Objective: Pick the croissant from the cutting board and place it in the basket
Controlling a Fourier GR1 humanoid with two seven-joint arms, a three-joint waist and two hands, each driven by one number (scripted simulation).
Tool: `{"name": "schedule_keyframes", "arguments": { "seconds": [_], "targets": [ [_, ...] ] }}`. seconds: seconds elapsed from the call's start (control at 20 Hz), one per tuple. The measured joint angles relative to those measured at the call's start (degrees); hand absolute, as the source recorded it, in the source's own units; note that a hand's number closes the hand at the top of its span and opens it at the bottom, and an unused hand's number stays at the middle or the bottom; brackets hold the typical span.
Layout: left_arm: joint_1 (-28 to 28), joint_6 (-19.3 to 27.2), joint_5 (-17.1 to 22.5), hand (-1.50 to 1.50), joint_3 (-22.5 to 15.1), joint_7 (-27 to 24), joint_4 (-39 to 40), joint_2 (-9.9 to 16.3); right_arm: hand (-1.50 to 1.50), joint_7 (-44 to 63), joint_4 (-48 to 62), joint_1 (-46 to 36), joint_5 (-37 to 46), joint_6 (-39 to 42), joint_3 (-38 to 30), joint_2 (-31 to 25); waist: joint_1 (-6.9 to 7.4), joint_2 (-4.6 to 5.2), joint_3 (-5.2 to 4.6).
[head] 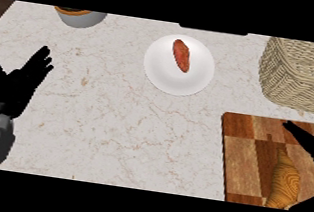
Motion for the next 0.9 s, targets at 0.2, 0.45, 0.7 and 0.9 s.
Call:
{"name": "schedule_keyframes", "arguments": {
  "seconds": [0.2, 0.45, 0.7, 0.9],
  "targets": [
    [1.3, -1.1, -0.4, 0.00, 0.9, 0.4, -1.4, -0.3, -1.50, -2.9, 3.3, -1.1, 2.2, -0.1, -0.9, 0.3, 0.05, -0.02, -0.01],
    [-0.1, -2.9, -0.7, 0.00, 3.0, 1.0, -0.4, 0.1, -1.50, -5.9, 3.2, 0.3, 2.9, 1.4, -3.1, 0.8, -0.10, -0.05, -0.01],
    [0.3, -2.8, -1.9, 0.00, 3.2, 2.0, -1.7, -1.1, -1.50, -9.1, 3.6, 0.6, 2.7, 3.7, -4.6, 1.2, -0.08, -0.06, -0.01],
    [0.2, -3.3, -2.6, 0.00, 3.9, 1.2, -0.8, -1.7, -1.50, -11.6, 2.5, 2.6, 3.5, 4.2, -4.9, 2.3, -0.13, -0.06, -0.03]
  ]
}}
